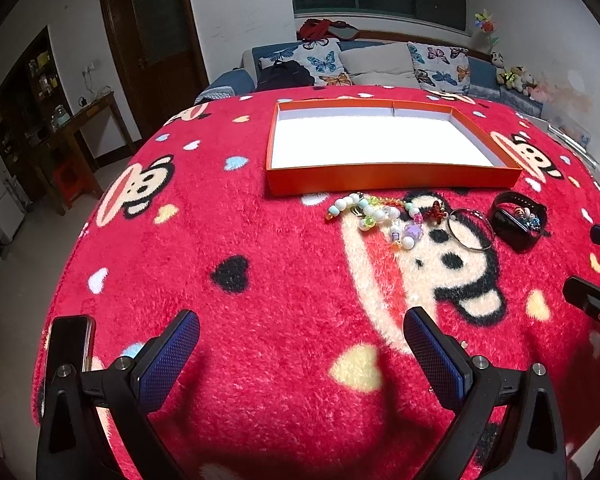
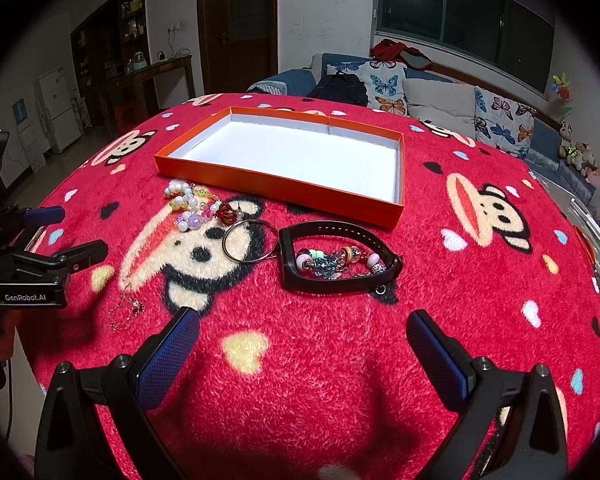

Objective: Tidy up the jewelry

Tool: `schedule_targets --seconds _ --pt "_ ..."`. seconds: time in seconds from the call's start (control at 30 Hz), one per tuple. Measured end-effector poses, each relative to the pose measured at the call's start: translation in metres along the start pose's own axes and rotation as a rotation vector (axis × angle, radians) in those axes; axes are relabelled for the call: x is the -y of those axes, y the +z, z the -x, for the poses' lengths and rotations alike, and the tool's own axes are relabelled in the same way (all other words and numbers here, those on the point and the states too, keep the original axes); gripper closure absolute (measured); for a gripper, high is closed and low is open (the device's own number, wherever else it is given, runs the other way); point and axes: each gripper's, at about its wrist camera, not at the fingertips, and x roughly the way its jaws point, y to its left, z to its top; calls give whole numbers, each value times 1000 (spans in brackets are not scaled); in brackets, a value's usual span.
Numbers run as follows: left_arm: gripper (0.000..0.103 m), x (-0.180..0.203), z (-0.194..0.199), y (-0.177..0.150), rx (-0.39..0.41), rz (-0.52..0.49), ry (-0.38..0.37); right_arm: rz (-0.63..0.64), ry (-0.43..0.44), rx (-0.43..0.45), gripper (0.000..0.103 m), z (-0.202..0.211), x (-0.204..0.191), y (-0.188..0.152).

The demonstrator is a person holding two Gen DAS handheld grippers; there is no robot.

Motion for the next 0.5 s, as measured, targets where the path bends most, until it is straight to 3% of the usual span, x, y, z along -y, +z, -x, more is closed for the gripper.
schedule_targets --seconds 0.27,0.5 --pt "0 5 7 -6 16 -38 -44 -5 5 -4 0 0 1 -1" --pt "27 25 13 -14 25 -112 -172 -12 11 -5 0 -2 2 -1"
